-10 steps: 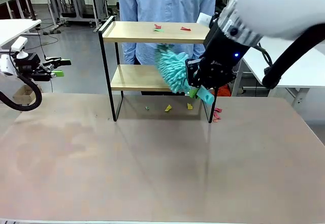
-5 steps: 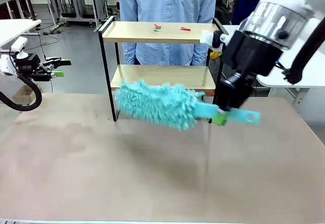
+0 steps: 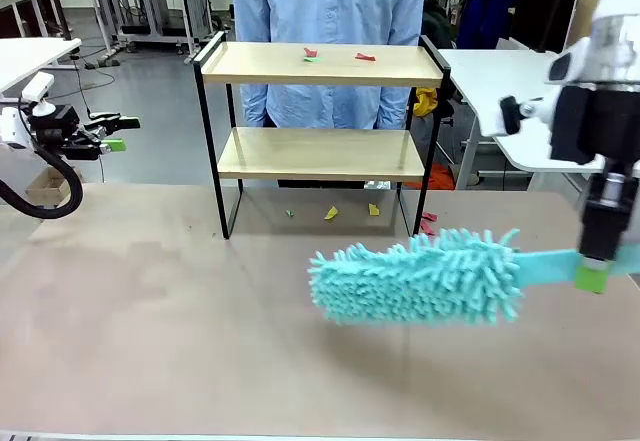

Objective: Clean the shelf.
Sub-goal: Clean the specific section of the Shelf indicated by the human with the Duster.

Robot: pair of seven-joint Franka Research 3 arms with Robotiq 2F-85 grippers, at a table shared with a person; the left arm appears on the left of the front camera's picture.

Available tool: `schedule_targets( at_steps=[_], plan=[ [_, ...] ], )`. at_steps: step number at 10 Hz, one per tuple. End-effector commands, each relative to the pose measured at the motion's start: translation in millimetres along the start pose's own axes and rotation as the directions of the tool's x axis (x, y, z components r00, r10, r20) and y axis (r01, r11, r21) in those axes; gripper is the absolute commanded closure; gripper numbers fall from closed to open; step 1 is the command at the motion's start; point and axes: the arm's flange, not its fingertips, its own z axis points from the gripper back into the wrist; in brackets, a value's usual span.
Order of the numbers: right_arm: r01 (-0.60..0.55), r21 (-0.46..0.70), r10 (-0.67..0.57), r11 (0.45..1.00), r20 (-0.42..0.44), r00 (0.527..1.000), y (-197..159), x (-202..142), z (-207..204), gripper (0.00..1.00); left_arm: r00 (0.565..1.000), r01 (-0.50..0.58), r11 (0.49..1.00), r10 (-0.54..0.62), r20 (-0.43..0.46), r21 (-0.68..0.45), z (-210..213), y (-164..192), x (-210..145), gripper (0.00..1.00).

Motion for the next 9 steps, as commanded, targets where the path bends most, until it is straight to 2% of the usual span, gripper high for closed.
schedule_targets(
  at_steps=[1,3,4,5,6,9],
  plan=[
    [-0.023,-0.033,0.024,0.999,0.021,0.999,-20.2,-32.3,-20.7,0.87,1.000,0.015,1.000,-0.015,0.002,0.001,-2.2,-2.8,2.2,0.00],
    [-0.022,-0.040,0.024,0.999,0.059,0.998,-36.7,-49.6,-36.2,0.87,1.000,0.015,1.000,-0.015,0.002,0.001,-2.2,-2.8,2.2,0.00],
    [-0.011,-0.043,0.014,0.999,0.069,0.998,-45.5,-48.8,-41.4,0.87,1.000,0.015,1.000,-0.015,0.002,0.001,-2.2,-2.8,2.2,0.00],
    [0.050,0.006,-0.050,0.999,0.061,0.997,-51.4,-34.2,-38.6,0.87,1.000,0.015,1.000,-0.015,0.002,0.001,-2.2,-2.8,2.2,0.00],
    [0.012,-0.024,-0.011,1.000,0.033,0.999,-32.6,-47.3,-36.0,0.87,1.000,0.015,1.000,-0.015,0.002,0.001,-2.2,-2.8,2.2,0.00],
    [0.012,-0.024,-0.011,1.000,0.033,0.999,-32.6,-47.3,-36.0,0.87,1.000,0.015,1.000,-0.015,0.002,0.001,-2.2,-2.8,2.2,0.00]
  ],
)
